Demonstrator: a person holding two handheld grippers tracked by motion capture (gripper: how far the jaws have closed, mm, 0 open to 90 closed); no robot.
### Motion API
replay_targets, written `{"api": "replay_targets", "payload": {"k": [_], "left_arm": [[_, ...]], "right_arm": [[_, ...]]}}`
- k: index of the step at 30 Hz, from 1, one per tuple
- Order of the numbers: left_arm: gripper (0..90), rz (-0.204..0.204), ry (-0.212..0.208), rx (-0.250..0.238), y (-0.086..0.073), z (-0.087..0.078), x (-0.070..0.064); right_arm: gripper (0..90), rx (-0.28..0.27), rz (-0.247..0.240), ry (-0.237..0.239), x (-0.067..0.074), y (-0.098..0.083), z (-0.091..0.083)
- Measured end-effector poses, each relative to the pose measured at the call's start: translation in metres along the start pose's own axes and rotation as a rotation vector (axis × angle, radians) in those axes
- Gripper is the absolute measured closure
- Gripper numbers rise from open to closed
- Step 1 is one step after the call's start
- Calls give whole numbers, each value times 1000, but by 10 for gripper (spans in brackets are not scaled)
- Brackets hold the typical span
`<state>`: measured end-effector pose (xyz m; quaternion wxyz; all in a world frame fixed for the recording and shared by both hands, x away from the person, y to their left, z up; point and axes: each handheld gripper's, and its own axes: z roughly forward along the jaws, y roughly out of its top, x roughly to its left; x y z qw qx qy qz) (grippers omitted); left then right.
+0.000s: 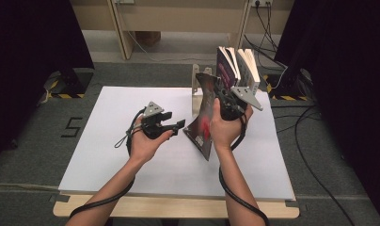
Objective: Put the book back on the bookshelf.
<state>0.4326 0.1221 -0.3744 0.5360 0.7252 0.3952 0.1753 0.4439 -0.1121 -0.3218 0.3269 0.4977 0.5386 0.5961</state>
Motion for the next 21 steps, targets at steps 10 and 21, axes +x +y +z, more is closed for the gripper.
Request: {"api": "replay_targets", "payload": {"k": [10, 21], "left_arm": [[305, 30, -33, -26, 24, 11, -25], [304, 39, -68, -23, 37, 33, -43]], "right_arm": [[873, 4, -1, 15, 5, -5, -3], [869, 12, -2, 23, 7, -6, -3]]}}
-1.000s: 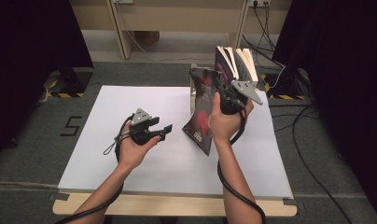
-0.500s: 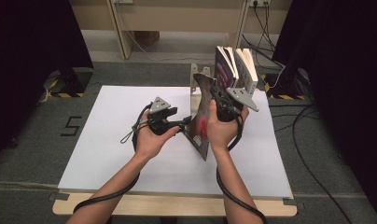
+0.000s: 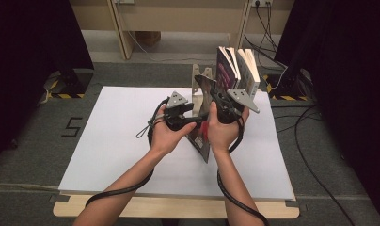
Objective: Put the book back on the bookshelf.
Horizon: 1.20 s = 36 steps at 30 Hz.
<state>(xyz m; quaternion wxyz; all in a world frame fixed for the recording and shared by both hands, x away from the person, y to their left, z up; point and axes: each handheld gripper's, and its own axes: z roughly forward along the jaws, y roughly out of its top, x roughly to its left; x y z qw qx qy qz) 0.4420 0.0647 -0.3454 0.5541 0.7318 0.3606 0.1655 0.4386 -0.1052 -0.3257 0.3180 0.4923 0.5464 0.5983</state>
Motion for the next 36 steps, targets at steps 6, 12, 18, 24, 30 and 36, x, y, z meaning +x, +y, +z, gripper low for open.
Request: {"api": "replay_targets", "payload": {"k": [6, 12, 18, 24, 30, 36], "left_arm": [[304, -3, -22, 5, 3, 7, -6], [307, 0, -22, 21, 5, 14, -9], [325, 2, -7, 33, 5, 24, -10], [382, 0, -11, 41, 3, 30, -11], [468, 0, -10, 43, 2, 33, -15], [547, -34, 8, 49, 2, 31, -17]], "right_arm": [[869, 5, 2, 5, 1, 1, 0], [868, 14, -1, 6, 1, -1, 1], [867, 19, -1, 10, 1, 1, 1], [867, 29, -3, 22, 2, 2, 1], [865, 40, 10, 32, 3, 3, 1], [865, 57, 9, 36, 5, 4, 1]]}}
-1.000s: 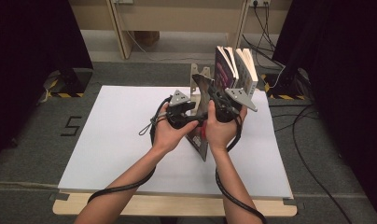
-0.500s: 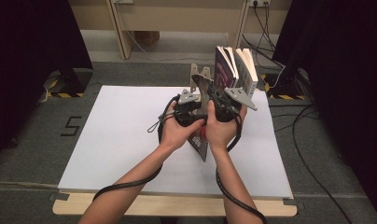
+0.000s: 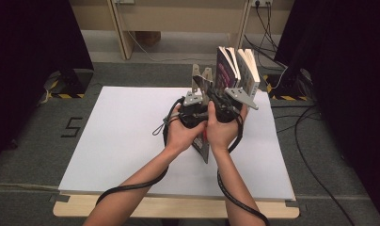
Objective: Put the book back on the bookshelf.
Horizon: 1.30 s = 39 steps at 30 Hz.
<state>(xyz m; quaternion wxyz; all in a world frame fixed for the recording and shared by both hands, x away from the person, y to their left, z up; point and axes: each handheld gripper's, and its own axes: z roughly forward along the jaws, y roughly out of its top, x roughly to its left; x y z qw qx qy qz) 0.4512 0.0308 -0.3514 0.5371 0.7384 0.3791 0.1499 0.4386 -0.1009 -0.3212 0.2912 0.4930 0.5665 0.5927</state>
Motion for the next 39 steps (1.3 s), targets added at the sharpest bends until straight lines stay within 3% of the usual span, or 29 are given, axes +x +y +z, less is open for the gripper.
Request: {"api": "replay_targets", "payload": {"k": [2, 9, 12, 14, 19, 23, 24, 25, 26, 28, 29, 31, 32, 33, 36, 39], "left_arm": [[581, -21, 19, -5, -1, -2, -2], [711, -25, 62, -2, -3, -10, -2], [808, -27, 114, 3, -5, -14, 3], [862, -63, 94, 5, -7, -14, 10], [865, -68, 97, -7, -10, -16, 11], [866, -68, 95, -28, -10, -22, 14], [866, -69, 94, -32, -10, -24, 15], [867, -75, 92, -47, -10, -28, 17], [867, -75, 92, -47, -10, -28, 17], [867, -78, 89, -56, -9, -32, 21], [868, -80, 88, -59, -8, -35, 23], [868, -81, 86, -62, -7, -36, 25], [868, -82, 85, -63, -7, -37, 26], [868, -84, 86, -64, -6, -38, 27], [868, -93, 87, -80, -3, -40, 31], [869, -93, 89, -84, -2, -42, 32]], "right_arm": [[865, 3, 4, 5, 0, 0, 1], [829, 27, 3, 36, -1, 0, 6], [773, 28, -21, 64, -1, 2, 8], [721, 11, -15, 90, 0, 6, 4], [662, -25, -36, 132, -2, 13, -15], [655, -33, -36, 125, -13, 7, -32], [654, -32, -29, 118, -19, 4, -37], [653, -30, -12, 94, -35, -4, -49], [653, -30, -12, 94, -35, -4, -49], [651, -23, 18, 68, -53, -17, -59], [653, -4, 32, 11, -73, -34, -66], [655, 13, 72, -27, -93, -52, -72], [655, 13, 72, -27, -93, -52, -72], [658, 25, 98, -57, -108, -67, -78], [655, 58, 90, -81, -119, -74, -83], [649, 24, 102, -94, -124, -68, -91]]}}
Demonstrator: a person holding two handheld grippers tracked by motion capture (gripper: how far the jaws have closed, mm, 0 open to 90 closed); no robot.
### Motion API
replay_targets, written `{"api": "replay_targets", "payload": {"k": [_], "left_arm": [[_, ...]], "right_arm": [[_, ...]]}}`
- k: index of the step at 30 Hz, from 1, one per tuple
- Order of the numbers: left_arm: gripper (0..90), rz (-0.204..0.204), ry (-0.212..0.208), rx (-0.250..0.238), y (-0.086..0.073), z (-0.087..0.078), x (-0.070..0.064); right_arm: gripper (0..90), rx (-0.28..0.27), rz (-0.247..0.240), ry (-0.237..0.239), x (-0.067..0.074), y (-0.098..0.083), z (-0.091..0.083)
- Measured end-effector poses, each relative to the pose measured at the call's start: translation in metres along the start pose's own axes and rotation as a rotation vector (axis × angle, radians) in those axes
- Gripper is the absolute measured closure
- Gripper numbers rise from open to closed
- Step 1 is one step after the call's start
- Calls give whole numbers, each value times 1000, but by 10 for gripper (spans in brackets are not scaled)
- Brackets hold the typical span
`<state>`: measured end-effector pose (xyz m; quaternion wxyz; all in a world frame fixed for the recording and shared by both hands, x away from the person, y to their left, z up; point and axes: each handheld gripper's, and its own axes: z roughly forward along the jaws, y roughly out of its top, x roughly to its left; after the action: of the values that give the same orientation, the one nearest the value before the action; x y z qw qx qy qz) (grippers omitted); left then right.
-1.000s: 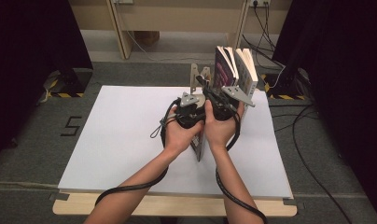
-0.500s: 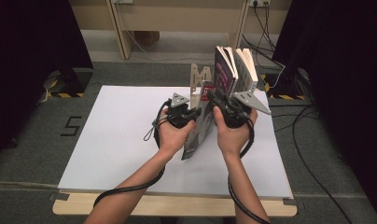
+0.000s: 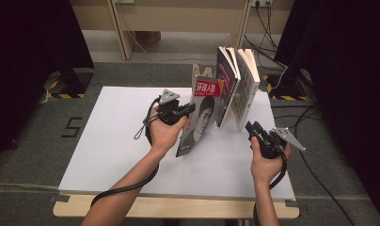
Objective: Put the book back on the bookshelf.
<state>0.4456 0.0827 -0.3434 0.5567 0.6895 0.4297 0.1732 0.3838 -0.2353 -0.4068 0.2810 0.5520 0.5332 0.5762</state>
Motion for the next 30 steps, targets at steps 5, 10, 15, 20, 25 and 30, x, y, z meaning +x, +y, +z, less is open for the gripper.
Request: {"api": "replay_targets", "payload": {"k": [5, 10, 15, 20, 25, 30], "left_arm": [[869, 1, 1, -8, 3, -1, 1], [870, 14, 1, -15, 4, -4, 2], [870, 5, 3, -26, 6, -9, 5], [870, -2, 5, -43, 8, -17, 8], [870, -7, 12, -60, 11, -22, 11], [870, 7, 34, -103, 18, -26, 13]], "right_arm": [[641, 9, -14, -49, -9, -5, -3], [630, 54, -84, -148, -24, -16, -1], [621, 68, -99, -172, -27, -18, -1], [604, 98, -159, -176, -29, -31, -1], [604, 125, -163, -193, -32, -38, 3], [604, 121, -167, -187, -31, -37, 4]]}}
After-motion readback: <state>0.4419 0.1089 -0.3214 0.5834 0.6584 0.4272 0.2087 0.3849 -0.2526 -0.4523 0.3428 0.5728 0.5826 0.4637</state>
